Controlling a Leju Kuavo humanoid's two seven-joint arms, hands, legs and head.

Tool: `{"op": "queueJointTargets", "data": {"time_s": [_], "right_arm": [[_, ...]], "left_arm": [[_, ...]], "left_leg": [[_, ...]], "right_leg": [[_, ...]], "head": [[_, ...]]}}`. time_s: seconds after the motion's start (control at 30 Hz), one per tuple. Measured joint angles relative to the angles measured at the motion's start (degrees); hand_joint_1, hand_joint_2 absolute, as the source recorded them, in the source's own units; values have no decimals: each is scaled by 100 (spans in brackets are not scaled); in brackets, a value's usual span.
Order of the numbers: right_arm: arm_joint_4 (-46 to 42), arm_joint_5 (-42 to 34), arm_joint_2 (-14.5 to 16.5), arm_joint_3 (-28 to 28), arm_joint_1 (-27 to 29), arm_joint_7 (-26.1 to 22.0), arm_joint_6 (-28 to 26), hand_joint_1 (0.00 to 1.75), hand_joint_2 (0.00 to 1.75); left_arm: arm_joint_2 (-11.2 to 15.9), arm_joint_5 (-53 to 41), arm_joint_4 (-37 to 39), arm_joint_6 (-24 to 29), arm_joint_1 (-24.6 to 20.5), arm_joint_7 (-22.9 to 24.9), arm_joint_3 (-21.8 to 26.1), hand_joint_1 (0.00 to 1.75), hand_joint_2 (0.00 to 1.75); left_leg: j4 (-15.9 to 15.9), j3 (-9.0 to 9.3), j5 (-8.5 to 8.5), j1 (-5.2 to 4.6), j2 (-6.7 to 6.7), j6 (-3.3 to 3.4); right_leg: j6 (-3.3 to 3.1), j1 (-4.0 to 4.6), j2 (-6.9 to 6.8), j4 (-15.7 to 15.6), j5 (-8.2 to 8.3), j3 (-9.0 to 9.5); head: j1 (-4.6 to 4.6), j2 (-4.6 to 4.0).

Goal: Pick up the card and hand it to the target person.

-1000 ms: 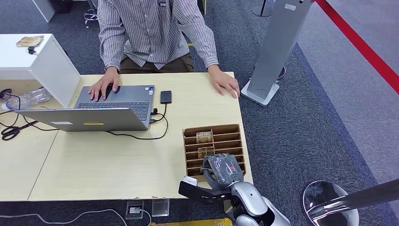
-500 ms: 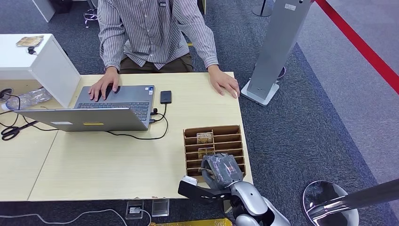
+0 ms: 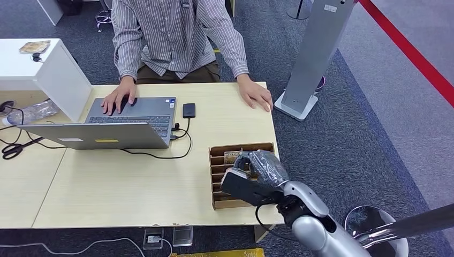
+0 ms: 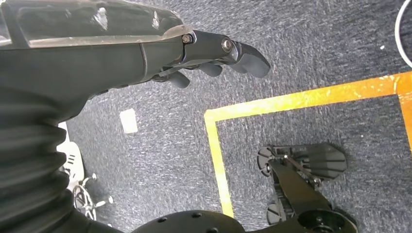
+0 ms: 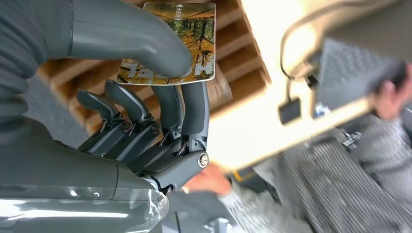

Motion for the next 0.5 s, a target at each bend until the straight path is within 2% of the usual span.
{"op": "queueJointTargets", "data": {"time_s": [0.1,0.27,0.37,0.5], "right_arm": [[-466,-190,-252,-165,-343,90,303,169,175],[-989,-226,-472,-352,-728,66,480,169,175],[-1013,61,-465,-346,-914,-211,204,169,175],[-743,465,-334,-302,-1184,-707,-580,169,175]], "left_arm": [[12,29,0,0,5,0,2,0,175],[13,49,-1,-4,7,0,6,0,175],[10,39,-1,-22,0,-4,5,0,175],[2,-11,-1,-41,-8,-29,5,0,175]], "left_leg": [[1,0,0,0,0,0],[0,-3,0,1,0,0],[0,-6,0,1,-1,0],[-1,-7,0,1,-2,0]], "right_leg": [[2,0,1,0,1,-1],[1,1,1,0,1,-1],[1,1,0,1,1,-1],[1,1,-1,2,1,1]], "head": [[2,0],[-2,-1],[-12,-1],[-8,-1]]}}
